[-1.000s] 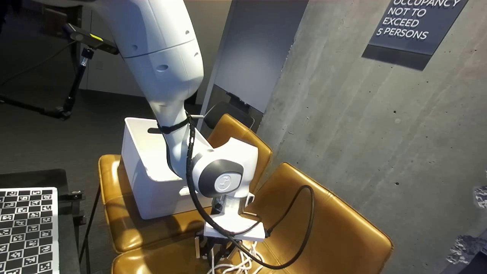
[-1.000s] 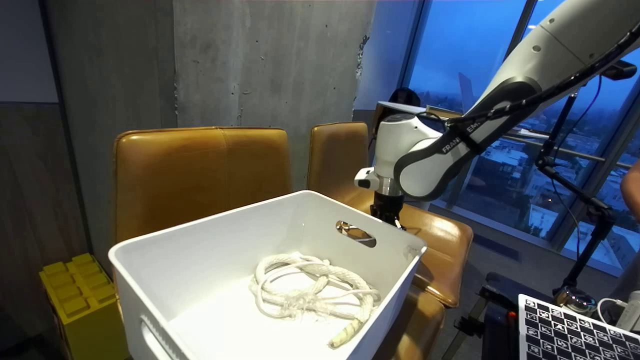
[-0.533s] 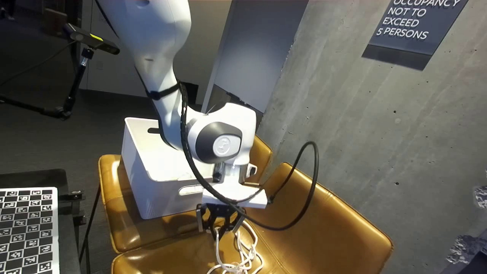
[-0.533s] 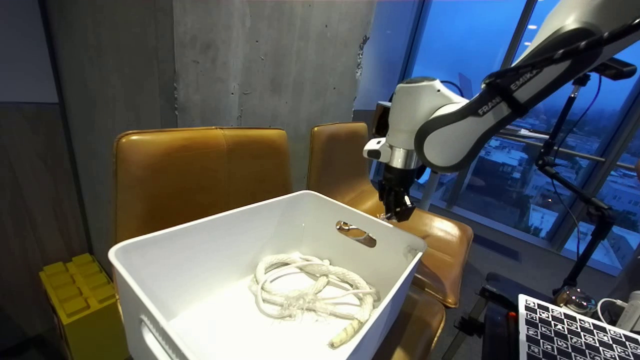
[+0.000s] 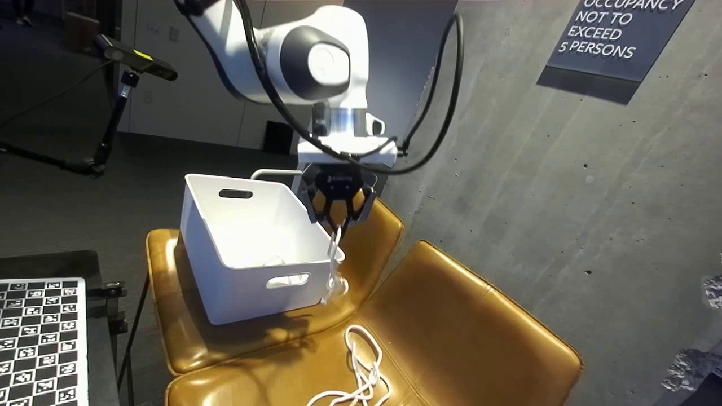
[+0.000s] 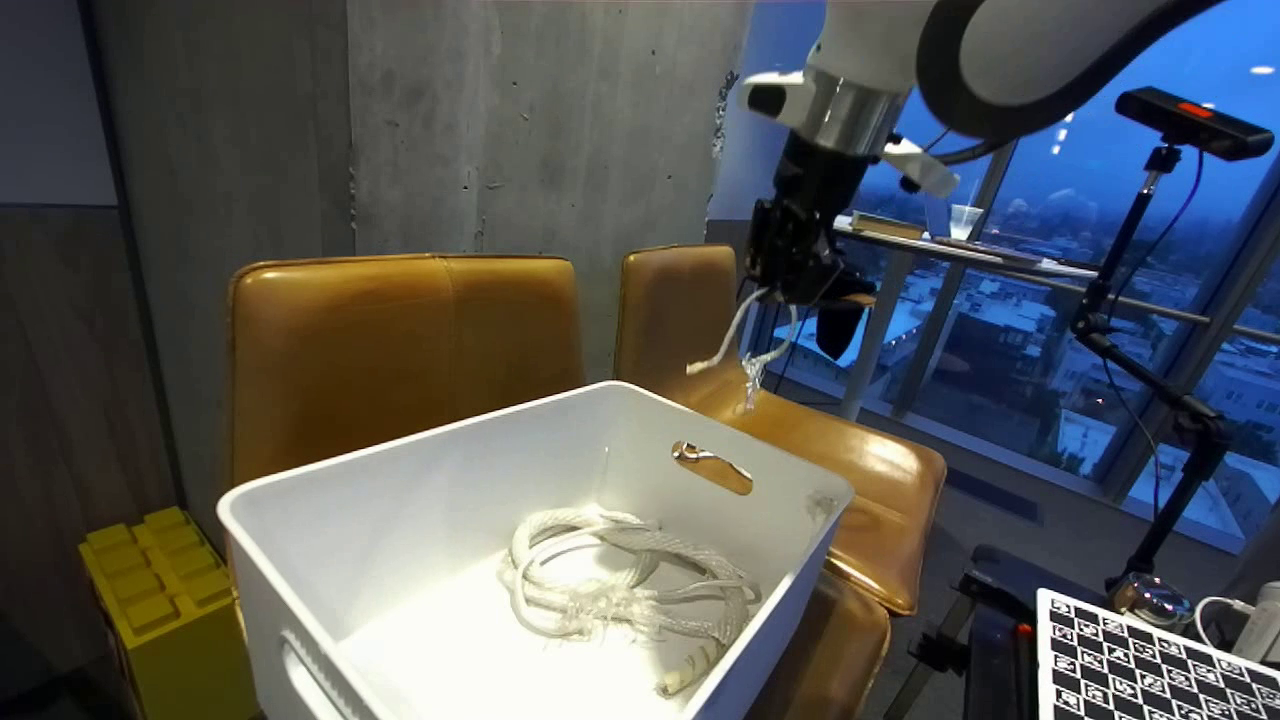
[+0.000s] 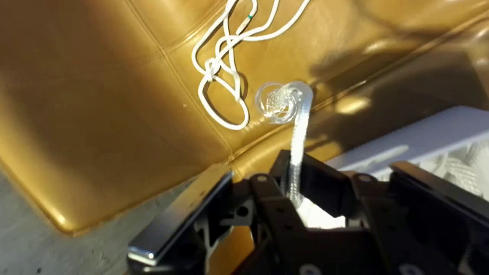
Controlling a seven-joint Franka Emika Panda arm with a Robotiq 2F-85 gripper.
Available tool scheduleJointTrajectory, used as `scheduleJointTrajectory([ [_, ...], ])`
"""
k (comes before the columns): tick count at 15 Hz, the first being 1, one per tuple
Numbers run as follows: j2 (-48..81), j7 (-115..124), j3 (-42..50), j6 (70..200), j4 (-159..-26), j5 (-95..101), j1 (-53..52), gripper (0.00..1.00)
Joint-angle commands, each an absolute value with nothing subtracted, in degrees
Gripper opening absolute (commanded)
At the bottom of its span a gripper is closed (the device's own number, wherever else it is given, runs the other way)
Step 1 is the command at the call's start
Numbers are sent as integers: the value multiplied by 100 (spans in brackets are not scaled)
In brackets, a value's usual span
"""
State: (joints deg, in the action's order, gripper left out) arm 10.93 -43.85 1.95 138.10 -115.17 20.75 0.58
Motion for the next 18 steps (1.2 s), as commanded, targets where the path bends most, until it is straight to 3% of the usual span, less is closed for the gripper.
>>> scheduleJointTrajectory([
  [1, 166, -3983, -125, 13256, -11613, 1985, -176, 2],
  [4, -190, -3624, -422, 12792, -11357, 1893, -440, 2],
  [13, -362, -2625, -645, 13052, -11522, 280, -765, 2],
  [14, -349, -2507, -664, 13098, -11541, 217, -781, 34],
  [15, -351, -2385, -689, 13131, -11574, 189, -804, 35],
  [18, -382, -2116, -746, 13254, -11688, 186, -865, 55],
])
